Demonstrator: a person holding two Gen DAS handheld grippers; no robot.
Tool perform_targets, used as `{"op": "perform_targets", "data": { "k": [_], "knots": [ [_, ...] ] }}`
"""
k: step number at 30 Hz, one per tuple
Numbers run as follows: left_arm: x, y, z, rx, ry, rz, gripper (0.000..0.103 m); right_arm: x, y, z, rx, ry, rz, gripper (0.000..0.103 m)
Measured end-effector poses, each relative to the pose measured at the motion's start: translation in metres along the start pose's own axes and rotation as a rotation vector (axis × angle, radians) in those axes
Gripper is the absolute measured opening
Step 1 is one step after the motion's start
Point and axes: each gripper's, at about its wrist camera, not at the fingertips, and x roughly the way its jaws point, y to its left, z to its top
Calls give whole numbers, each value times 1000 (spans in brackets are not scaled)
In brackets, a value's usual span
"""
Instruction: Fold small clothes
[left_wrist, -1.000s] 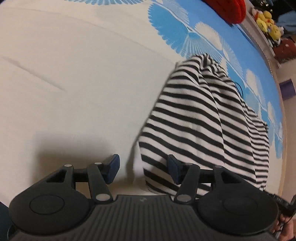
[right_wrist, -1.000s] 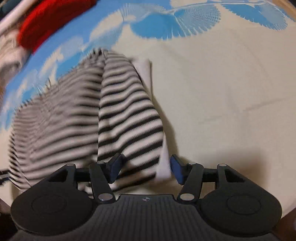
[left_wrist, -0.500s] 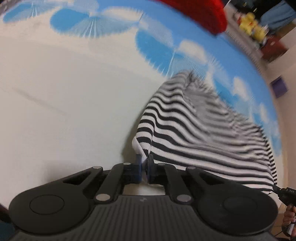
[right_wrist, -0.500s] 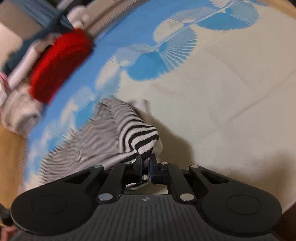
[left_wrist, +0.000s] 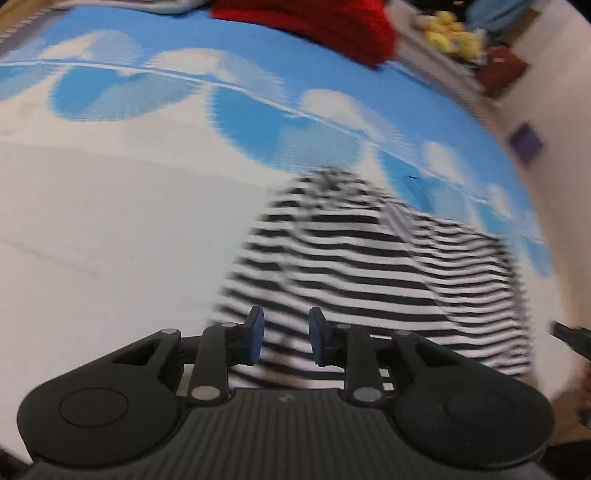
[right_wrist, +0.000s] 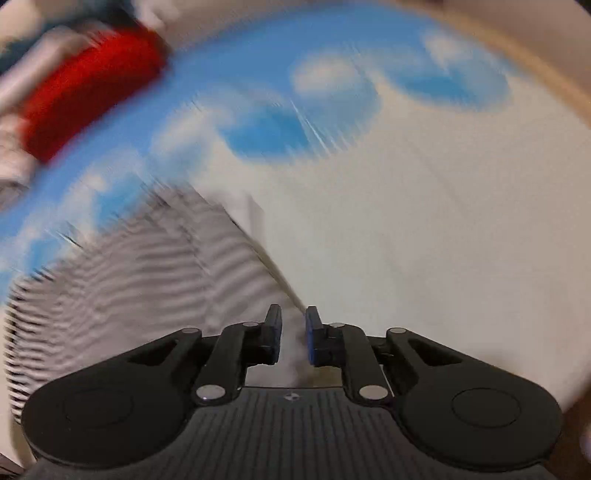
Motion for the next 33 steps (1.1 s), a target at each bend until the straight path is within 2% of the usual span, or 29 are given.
{"op": "perform_targets", "data": {
  "k": [2, 4, 6, 7, 8, 9, 10, 11, 12, 13, 15, 17, 19, 22, 29, 30, 31, 32, 33],
  "knots": [
    [13, -14, -3, 65, 57, -5, 28, -1, 11, 0, -36, -8, 114, 17],
    [30, -24, -9, 129, 116, 29, 29, 13, 26, -7, -126, 63, 137, 18],
    [47, -18, -19, 151, 184, 99, 31, 30, 35, -16, -215, 147, 92, 27],
    [57, -13, -21, 145, 224, 165, 33, 43, 38, -25, -260, 211, 22, 29],
    [58, -5, -23, 131, 238, 215, 51, 57, 36, -31, -292, 278, -49, 29],
    [56, 1, -21, 104, 222, 264, 57, 62, 34, -36, -308, 307, -94, 31],
    [51, 7, -17, 82, 187, 308, 56, 59, 33, -34, -313, 282, -112, 31],
    [45, 11, -12, 63, 135, 355, 55, 56, 34, -30, -305, 234, -126, 31],
    [37, 14, -6, 37, 81, 367, 55, 50, 33, -25, -284, 178, -131, 31],
    [32, 16, -1, 7, 40, 340, 55, 43, 32, -20, -256, 127, -117, 31],
    [21, 15, 9, -60, -57, 233, 55, 33, 33, -13, -215, 35, -85, 33],
    [22, 3, 18, -55, -100, 166, 55, 38, 37, 2, -204, -38, -52, 34],
    [34, -12, 28, -24, -113, 138, 56, 47, 45, 9, -206, -72, -30, 36],
    [51, -27, 38, 19, -126, 140, 56, 66, 59, 19, -225, -82, -13, 46],
    [109, -36, 70, 101, -155, 196, 56, 115, 80, 31, -337, -67, -99, 46],
    [118, -35, 73, 109, -151, 196, 46, 122, 80, 31, -344, -58, -103, 42],
    [123, -32, 77, 118, -151, 190, 28, 130, 80, 33, -350, -47, -108, 33],
    [125, -30, 81, 125, -156, 178, 3, 135, 79, 35, -347, -43, -105, 3],
    [124, -28, 85, 127, -187, 188, 3, 138, 77, 39, -323, -49, -91, 1]
  ]
}}
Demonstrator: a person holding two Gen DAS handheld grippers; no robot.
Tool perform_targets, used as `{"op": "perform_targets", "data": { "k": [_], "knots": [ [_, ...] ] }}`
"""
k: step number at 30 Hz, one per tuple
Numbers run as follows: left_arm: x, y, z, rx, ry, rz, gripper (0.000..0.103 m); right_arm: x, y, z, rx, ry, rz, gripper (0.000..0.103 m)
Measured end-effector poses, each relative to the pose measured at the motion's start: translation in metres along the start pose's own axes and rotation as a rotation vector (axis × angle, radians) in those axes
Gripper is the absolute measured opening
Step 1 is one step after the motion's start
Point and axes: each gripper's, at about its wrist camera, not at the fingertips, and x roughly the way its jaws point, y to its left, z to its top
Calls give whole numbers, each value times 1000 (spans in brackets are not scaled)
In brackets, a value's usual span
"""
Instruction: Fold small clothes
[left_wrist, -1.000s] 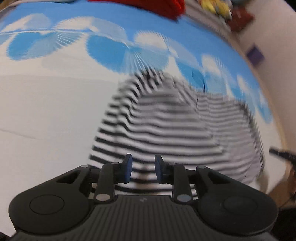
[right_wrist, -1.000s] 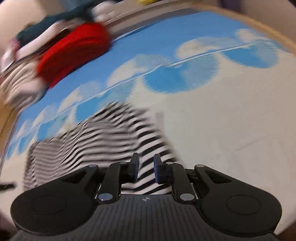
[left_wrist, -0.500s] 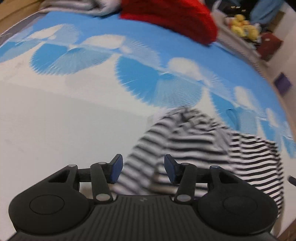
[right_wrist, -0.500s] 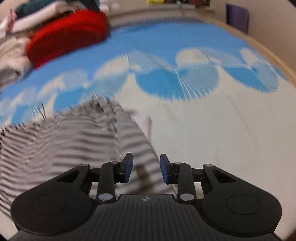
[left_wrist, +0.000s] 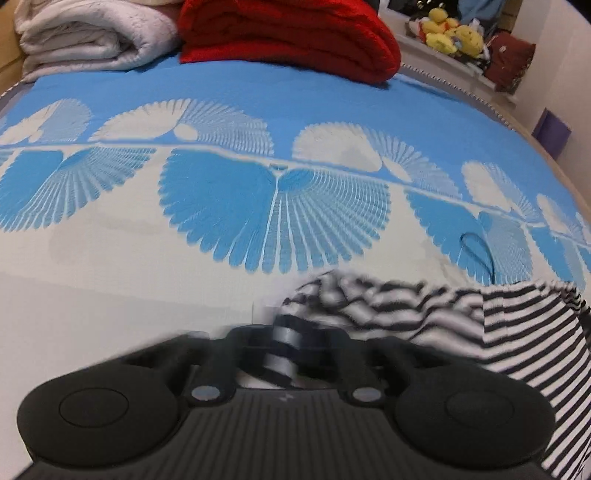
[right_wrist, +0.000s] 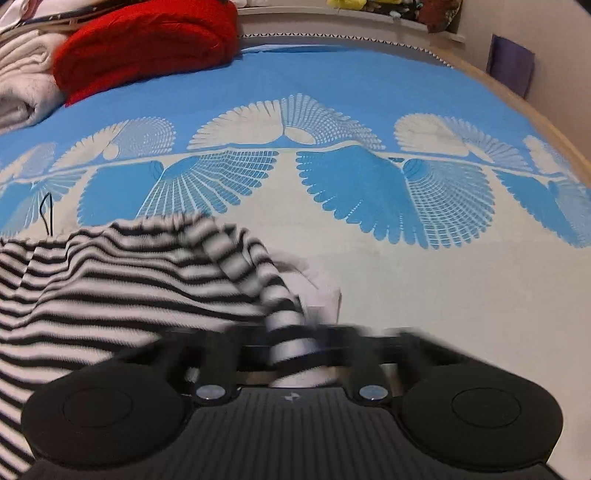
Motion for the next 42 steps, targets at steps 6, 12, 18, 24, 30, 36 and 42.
{"op": "perform_targets", "data": {
  "k": [6, 12, 18, 24, 30, 36, 42],
  "knots": [
    [17, -6, 5, 7, 101, 66, 31, 15, -10, 12, 113, -24, -38, 2],
    [-50, -7, 19, -2, -45, -40, 43, -10, -12, 16, 140, -40, -5, 34],
    [-35, -41, -10, 162, 130, -302, 42, -60, -3, 3, 72, -64, 290, 44],
    [-11, -62, -27, 226, 213, -131, 40, -24, 11, -33, -85, 192, 208, 43],
    [-63, -100, -39, 358, 184, -401, 41, -71, -15, -29, -17, 122, 290, 45],
    [-41, -134, -76, 605, 275, -244, 41, -50, -24, -60, -140, 294, 137, 44],
    [-66, -142, -73, 579, 208, -431, 44, -96, -6, -43, -89, 98, 325, 45]
  ]
}}
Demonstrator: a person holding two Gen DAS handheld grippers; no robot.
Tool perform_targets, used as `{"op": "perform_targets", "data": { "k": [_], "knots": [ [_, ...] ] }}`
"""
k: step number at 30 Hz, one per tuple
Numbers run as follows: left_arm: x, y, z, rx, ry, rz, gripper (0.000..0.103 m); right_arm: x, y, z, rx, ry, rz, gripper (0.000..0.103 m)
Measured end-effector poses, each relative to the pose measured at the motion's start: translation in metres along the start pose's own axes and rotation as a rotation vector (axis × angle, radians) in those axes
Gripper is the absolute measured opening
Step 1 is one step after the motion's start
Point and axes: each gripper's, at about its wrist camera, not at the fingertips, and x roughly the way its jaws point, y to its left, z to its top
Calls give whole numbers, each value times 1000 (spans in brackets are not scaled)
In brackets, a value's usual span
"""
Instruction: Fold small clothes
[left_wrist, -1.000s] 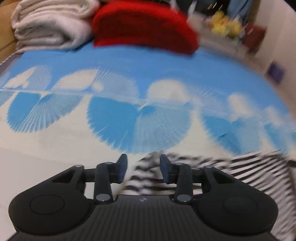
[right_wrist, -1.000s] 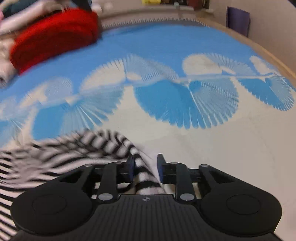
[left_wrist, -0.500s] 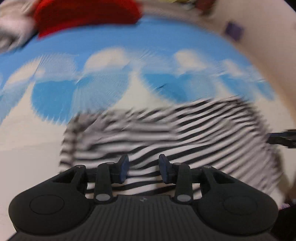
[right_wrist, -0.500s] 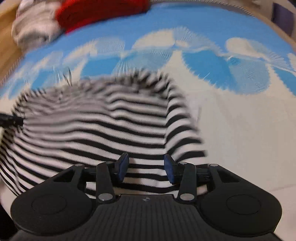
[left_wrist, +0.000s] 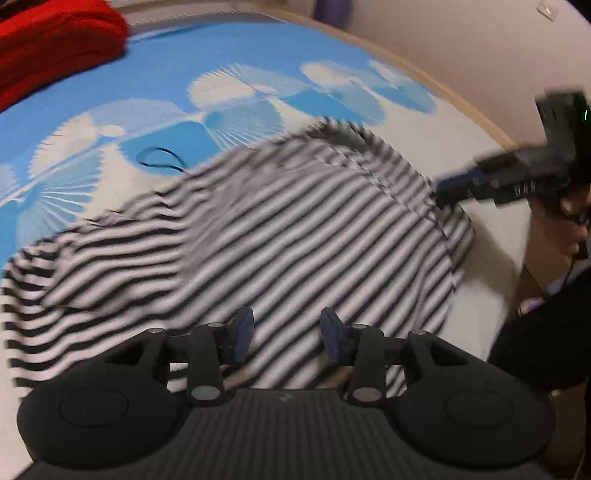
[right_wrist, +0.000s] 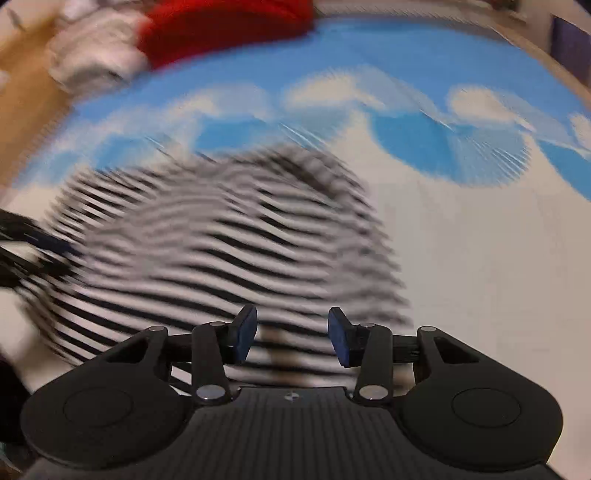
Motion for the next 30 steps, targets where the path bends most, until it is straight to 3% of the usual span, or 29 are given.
{"op": "perform_targets", "data": {
  "k": [4, 5, 7, 9, 11, 13, 14, 18, 20, 21, 22, 24, 26, 30],
  "knots": [
    [30, -3, -17, 79, 154, 136, 45, 18, 41, 2, -100, -12, 124, 45],
    [27, 1, -20, 62, 157, 145, 45, 29, 52, -2, -148, 30, 122, 46],
    [9, 14, -22, -21, 134, 156, 44, 54, 65, -11, -237, 133, 32, 46],
    [-10, 29, -26, -91, 105, 172, 44, 61, 67, -15, -271, 158, 3, 45],
    [-22, 41, -37, -132, 122, 187, 44, 50, 60, -9, -219, 150, 18, 45],
    [-10, 55, -53, -161, 226, 225, 49, 38, 43, -7, -164, 140, 3, 45],
    [-10, 61, -58, -193, 240, 213, 51, 35, 32, -9, -139, 155, -30, 45],
    [-39, 74, -56, -274, 126, 202, 50, 31, -18, -22, -10, 246, -174, 44],
    [-29, 81, -71, -306, 231, 248, 48, 24, -36, -29, 24, 258, -245, 46],
    [-21, 81, -76, -296, 292, 282, 49, 23, -43, -33, 38, 272, -275, 54],
    [-23, 76, -77, -269, 291, 296, 48, 21, -49, -36, 65, 275, -285, 55],
    [-40, 70, -68, -269, 230, 316, 49, 14, -55, -37, 123, 265, -291, 53],
    [-71, 64, -62, -300, 111, 338, 50, -3, -48, -33, 120, 211, -327, 51],
    [-134, 58, -53, -400, -148, 404, 62, -50, -16, -22, 119, -23, -329, 51]
  ]
}}
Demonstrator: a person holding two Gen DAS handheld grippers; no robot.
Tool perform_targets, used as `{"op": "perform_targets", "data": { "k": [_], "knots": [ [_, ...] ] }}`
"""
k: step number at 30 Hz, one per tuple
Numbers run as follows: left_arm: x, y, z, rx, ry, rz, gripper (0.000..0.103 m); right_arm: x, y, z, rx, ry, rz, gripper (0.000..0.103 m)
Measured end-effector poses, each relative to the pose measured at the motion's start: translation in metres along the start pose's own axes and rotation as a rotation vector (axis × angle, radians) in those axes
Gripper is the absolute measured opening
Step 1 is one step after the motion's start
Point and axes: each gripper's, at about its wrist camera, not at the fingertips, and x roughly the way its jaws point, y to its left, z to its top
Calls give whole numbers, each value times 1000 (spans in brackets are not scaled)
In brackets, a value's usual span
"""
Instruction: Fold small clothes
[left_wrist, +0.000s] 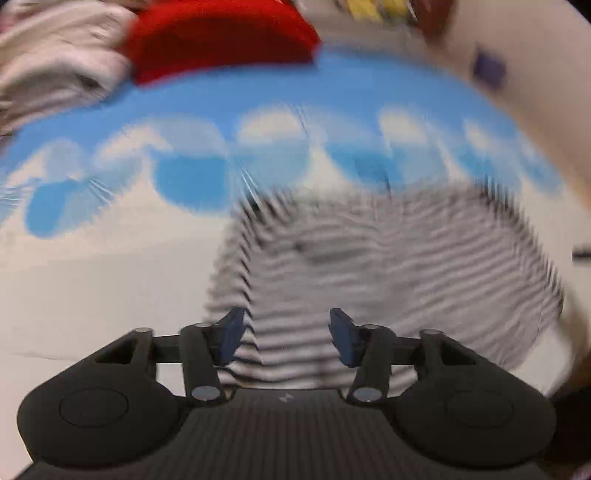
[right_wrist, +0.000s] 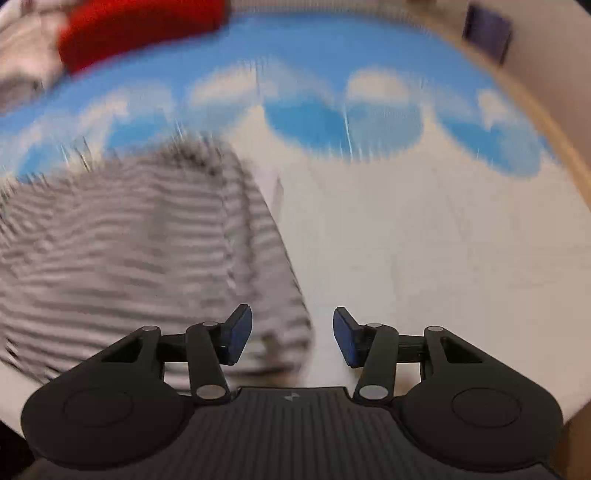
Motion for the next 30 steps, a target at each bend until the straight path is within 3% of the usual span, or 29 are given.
{"op": "perform_targets", "data": {
  "k": [5, 6, 7, 8, 9, 12, 24, 30],
  "knots": [
    [-50, 30, -5, -164, -186, 2, 63, -50, 41, -1, 39, -215, 59, 51],
    [-56, 37, -11, -212, -200, 10, 62, -58, 56, -6, 34, -239, 81, 46],
    [-60, 43, -14, -249, -204, -4, 62, -61, 70, -10, 23, -243, 110, 37],
    [-66, 49, -17, -272, -221, -21, 62, -61, 83, -12, 8, -234, 151, 14],
    [-66, 51, -17, -272, -222, -24, 62, -62, 95, -15, -2, -228, 182, 10],
    [-73, 54, -21, -222, -210, 46, 61, -63, 138, -26, -43, -241, 240, 10],
    [-89, 91, -39, -250, -205, 71, 61, -44, 343, -62, -494, -219, 475, 11],
    [-78, 104, -30, -303, -166, 53, 61, -47, 379, -69, -507, -191, 500, 11]
  ]
}}
